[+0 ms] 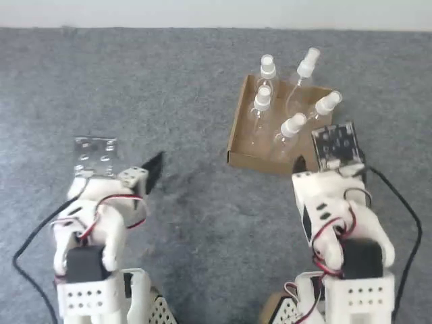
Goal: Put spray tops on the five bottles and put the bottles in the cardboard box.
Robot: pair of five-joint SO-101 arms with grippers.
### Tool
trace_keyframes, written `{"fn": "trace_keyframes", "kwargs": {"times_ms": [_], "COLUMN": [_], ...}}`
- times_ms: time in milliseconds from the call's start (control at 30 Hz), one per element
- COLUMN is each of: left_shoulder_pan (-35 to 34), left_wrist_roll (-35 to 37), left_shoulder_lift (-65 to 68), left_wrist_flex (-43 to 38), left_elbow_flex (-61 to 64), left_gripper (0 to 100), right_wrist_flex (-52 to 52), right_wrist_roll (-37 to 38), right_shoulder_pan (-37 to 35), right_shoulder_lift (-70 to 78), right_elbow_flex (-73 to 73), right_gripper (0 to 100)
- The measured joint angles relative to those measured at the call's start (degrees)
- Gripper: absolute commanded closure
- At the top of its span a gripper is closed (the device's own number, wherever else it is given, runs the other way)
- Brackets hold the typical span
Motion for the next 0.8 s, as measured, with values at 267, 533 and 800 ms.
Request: {"fn": "trace_keyframes", "kwargs": {"times_ms": [267, 533, 800], "left_shoulder_pan": [-7.74, -8.0, -7.91], "left_wrist_roll": [-5.19, -5.89, -5.89], "left_shoulder_lift": [-18.11, -22.15, -22.07], "left_wrist_flex": [7.82, 10.29, 1.49], "left_elbow_flex": [2.11, 8.7, 21.45], "left_gripper": [69, 82, 97], "right_wrist_flex": [0.09, 4.31, 6.07], "right_wrist_roll": [6.51, 13.01, 14.51], "right_shoulder_pan": [2.55, 2.37, 2.46], "right_shoulder_lift": [-15.03, -29.98, -29.54], "right_elbow_flex": [15.3, 23.21, 33.14], "right_gripper": [98.1, 99.2, 99.2]}}
